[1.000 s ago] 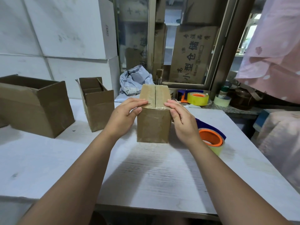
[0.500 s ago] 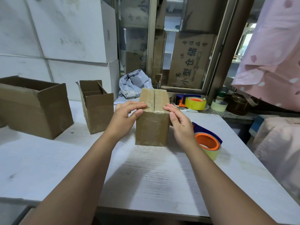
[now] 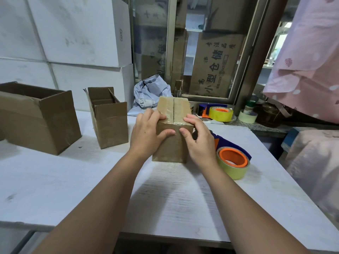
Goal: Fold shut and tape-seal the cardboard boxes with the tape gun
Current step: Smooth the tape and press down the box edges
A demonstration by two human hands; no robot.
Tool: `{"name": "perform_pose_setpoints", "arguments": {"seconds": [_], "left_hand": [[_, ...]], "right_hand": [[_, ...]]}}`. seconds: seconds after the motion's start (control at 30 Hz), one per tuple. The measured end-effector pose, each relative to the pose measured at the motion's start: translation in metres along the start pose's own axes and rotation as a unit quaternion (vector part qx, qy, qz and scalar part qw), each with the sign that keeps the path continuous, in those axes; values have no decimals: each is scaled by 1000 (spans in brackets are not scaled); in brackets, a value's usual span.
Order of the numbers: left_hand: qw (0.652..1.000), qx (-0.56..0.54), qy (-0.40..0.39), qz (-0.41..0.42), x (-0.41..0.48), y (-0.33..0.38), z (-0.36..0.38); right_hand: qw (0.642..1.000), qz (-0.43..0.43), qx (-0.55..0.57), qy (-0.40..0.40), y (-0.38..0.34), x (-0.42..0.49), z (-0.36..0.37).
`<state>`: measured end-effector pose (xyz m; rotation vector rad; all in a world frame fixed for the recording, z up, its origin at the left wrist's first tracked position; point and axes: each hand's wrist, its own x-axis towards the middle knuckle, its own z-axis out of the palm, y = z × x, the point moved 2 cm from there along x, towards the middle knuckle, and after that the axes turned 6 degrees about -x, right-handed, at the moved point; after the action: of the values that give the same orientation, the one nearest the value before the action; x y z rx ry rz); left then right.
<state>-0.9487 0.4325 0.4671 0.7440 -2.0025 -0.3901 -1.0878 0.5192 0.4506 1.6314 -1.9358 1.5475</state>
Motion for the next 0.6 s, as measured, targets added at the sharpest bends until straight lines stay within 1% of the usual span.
{"name": "perform_pose_setpoints", "arguments": {"seconds": [0.13,0.23,0.37,0.5,0.53,0.6], "left_hand": [[1000,12,-6,5,-1,0,-1],[1000,28,3,6,-3,1,0],[999,-28,-44,-9,-5,-2,-4],[995,-75,-67,24,-8,-4,-17],[993,-93,-76,20,-8,-5,-19],[987,-130,-91,-14,-10,-5,-25]], "right_hand": [[1000,8,0,-22,1,-3,2],[1000,7,-12,-16,0,-2,3],[999,10,-22,-20,-4,-2,1],[998,20,-38,-35,-9,-2,-3],[998,25,-42,-44,-11,-2,-4],[997,39,-43,-57,-16,-2,-7]]}}
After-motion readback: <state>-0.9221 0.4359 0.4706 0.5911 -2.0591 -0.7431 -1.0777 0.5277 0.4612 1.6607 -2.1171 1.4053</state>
